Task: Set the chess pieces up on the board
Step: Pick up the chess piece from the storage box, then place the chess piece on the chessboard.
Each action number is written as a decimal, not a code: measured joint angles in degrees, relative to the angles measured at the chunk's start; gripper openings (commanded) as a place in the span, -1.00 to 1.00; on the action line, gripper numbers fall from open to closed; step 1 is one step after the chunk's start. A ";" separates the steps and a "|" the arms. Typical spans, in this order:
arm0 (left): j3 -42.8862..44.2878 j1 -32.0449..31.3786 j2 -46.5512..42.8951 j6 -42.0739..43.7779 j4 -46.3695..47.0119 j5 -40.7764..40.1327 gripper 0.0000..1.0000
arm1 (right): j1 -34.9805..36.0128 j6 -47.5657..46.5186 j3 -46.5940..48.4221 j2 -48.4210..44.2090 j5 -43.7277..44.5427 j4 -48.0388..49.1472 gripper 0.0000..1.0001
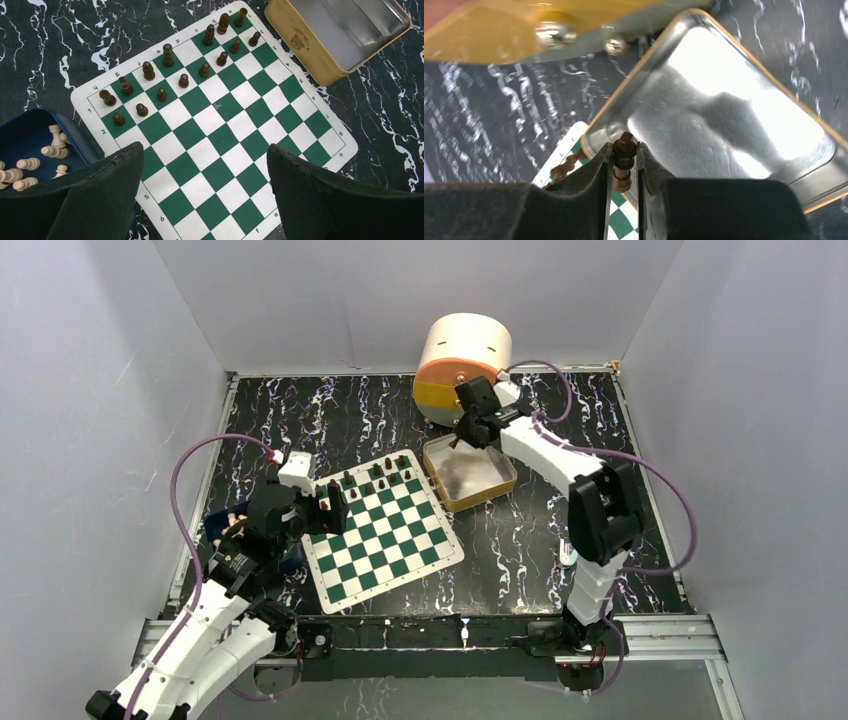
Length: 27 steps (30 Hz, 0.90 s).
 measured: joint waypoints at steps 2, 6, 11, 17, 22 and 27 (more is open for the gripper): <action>0.00 0.00 0.02 -0.72 -0.04 0.33 0.69 | -0.02 -7.67 -2.54 -4.02 -1.14 5.25 -0.76; 0.02 0.00 0.39 -4.07 -0.48 1.16 0.55 | -0.13 -22.56 -9.16 -11.82 -7.65 15.98 -0.84; 2.03 0.00 3.52 -9.38 -1.22 4.02 0.51 | -0.11 -36.83 -19.04 -19.91 -20.50 28.70 -0.82; 5.95 0.00 11.26 -15.08 0.52 11.54 0.41 | 2.69 -49.75 -27.93 -24.79 -32.13 38.53 -0.76; 13.11 0.00 19.12 -18.10 0.13 17.64 0.31 | 7.80 -59.69 -36.50 -29.64 -40.06 47.41 -0.73; 18.25 1.49 23.63 -19.30 0.11 22.08 0.28 | 11.82 -66.01 -42.23 -30.86 -41.77 55.93 -0.71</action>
